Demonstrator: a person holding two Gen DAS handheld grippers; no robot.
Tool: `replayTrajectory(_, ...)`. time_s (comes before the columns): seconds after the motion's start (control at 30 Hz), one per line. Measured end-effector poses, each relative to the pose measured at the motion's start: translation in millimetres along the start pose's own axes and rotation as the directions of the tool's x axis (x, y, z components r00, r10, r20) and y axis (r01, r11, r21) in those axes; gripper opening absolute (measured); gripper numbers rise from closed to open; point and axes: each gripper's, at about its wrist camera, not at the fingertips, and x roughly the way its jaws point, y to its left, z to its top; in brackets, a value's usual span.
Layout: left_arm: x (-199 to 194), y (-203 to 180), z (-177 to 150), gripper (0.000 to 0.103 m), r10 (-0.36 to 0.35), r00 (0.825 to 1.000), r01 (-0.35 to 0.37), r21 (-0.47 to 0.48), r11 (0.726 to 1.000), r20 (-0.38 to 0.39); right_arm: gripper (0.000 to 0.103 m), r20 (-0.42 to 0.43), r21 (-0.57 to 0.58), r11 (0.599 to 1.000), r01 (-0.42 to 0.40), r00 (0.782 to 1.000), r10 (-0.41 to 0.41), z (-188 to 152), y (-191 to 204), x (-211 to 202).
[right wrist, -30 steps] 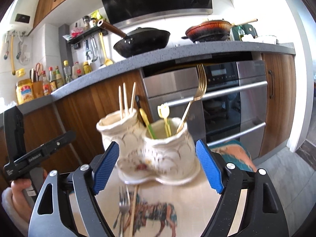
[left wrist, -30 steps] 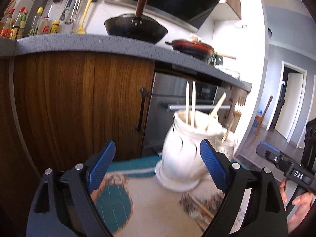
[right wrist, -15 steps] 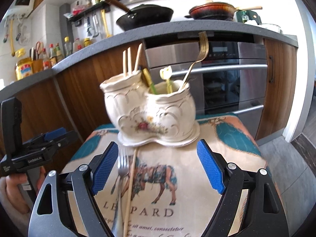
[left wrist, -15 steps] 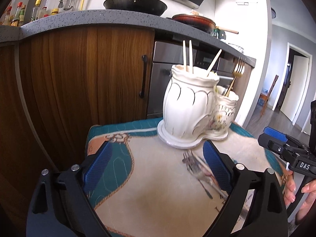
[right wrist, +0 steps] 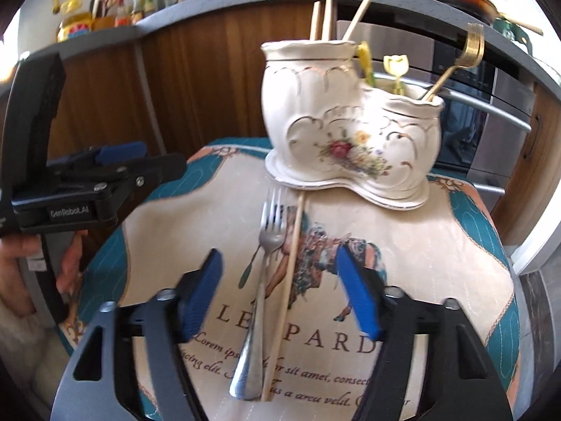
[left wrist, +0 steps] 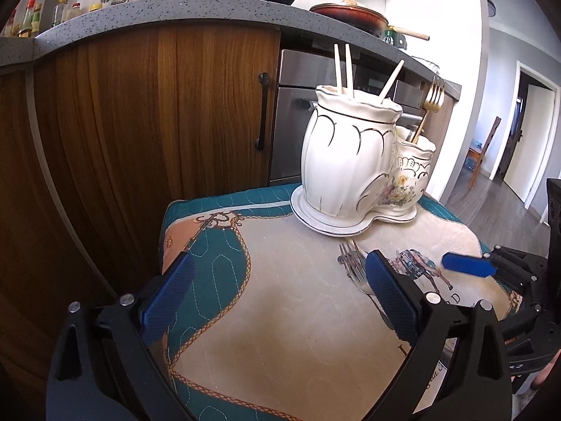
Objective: Organize utensils
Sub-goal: 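Move both tools back down toward the remaining utensils on the mat, then grasp the silver fork with the right tool while the left tool moves toward the last chopstick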
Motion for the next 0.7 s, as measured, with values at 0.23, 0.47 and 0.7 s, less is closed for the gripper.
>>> replayTrajectory(0.23, 2, 2, 1, 0.097, -0.013, 1.0, 0.013, -0.004, 1.0, -0.001, 0.025, -0.07, -0.063, 0.998, -0.024, 0.997, 0.019, -2, 19, 14)
replayTrajectory(0.47, 5, -1, -1, 0.097, -0.015, 1.0, 0.015, 0.011, 1.0, -0.01, 0.022, -0.118, -0.051, 0.999, 0.01, 0.993, -0.016, 0, 19, 30)
replayTrajectory(0.7, 3, -2, -1, 0.097, -0.018, 1.0, 0.018, 0.009, 1.0, 0.0, 0.021, -0.144, -0.057, 0.998, 0.022, 0.989, -0.03, -2, 21, 43)
